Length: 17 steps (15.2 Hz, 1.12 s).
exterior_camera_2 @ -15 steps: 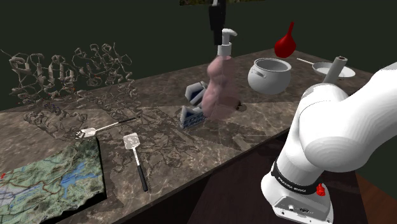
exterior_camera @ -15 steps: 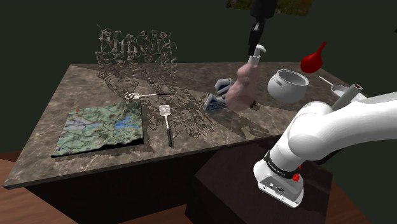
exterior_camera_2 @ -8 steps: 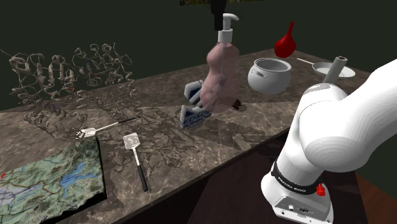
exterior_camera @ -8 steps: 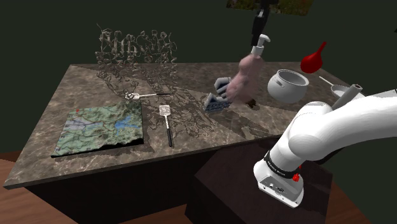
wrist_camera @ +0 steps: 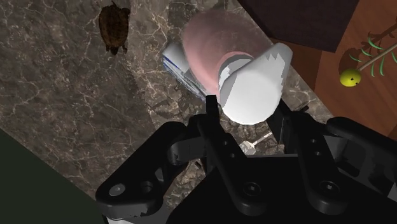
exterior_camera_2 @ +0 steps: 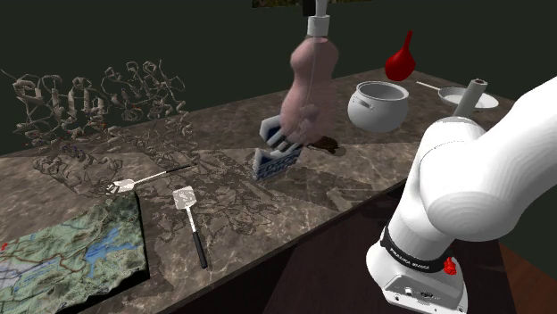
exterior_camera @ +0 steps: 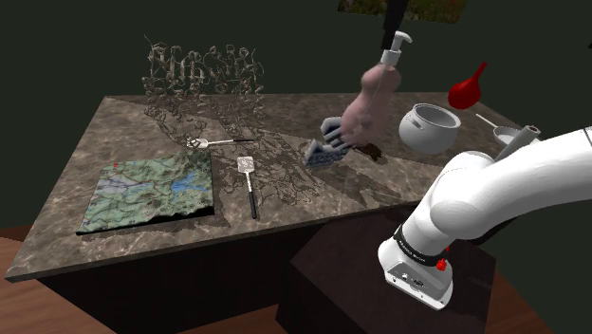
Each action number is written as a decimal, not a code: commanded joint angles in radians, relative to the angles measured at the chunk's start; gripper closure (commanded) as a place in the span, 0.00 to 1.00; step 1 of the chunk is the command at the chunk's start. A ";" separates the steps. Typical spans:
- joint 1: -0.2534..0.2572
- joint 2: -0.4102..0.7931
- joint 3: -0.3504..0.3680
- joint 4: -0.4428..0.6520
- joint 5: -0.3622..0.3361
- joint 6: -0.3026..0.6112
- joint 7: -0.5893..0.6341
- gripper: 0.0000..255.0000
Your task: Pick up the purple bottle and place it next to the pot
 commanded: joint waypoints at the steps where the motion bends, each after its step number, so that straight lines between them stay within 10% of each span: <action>1: 0.000 0.016 0.001 0.042 0.000 -0.025 -0.004 1.00; 17: 0.000 0.173 0.005 0.421 -0.001 -0.244 -0.040 1.00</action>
